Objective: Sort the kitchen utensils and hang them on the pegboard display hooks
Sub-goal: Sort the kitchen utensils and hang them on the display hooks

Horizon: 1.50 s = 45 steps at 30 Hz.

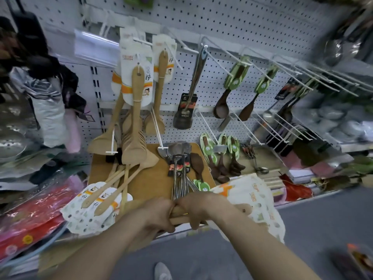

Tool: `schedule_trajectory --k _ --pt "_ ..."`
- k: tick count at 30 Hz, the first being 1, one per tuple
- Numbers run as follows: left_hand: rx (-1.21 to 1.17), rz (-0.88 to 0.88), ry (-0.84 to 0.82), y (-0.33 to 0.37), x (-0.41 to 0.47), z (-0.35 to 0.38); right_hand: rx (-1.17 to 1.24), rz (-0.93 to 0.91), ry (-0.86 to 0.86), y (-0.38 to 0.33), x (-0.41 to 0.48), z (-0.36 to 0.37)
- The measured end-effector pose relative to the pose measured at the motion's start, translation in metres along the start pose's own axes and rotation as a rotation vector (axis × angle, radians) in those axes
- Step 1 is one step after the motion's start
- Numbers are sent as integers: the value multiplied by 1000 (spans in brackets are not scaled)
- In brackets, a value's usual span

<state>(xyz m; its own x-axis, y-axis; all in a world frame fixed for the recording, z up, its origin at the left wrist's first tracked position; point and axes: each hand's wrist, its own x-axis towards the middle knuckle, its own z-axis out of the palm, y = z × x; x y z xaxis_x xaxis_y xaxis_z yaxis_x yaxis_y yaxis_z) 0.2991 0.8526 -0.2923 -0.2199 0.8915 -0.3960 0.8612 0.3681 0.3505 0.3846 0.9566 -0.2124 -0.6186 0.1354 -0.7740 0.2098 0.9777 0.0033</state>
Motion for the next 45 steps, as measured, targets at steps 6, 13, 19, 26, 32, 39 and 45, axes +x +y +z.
schedule_trajectory --k 6,13,19,26,32,39,45 --pt "-236 -47 119 -7 -23 5 -240 5 91 -22 -14 -27" --pt "-1037 -316 271 -6 -52 2 -384 -109 1152 -44 4 -33" --pt "-1287 -351 442 2 -61 -5 500 50 1626 -58 0 12" --pt "-1315 -379 534 28 -68 -7 1682 -62 1058 -67 -10 14" --pt "-994 -247 604 51 -66 -10 1416 -3 966 -76 -6 7" --pt "-1492 -60 410 40 -80 -15 1530 -101 862 -68 -18 7" --pt "-1656 -26 392 30 -83 -13 1543 -292 745 -60 -21 10"
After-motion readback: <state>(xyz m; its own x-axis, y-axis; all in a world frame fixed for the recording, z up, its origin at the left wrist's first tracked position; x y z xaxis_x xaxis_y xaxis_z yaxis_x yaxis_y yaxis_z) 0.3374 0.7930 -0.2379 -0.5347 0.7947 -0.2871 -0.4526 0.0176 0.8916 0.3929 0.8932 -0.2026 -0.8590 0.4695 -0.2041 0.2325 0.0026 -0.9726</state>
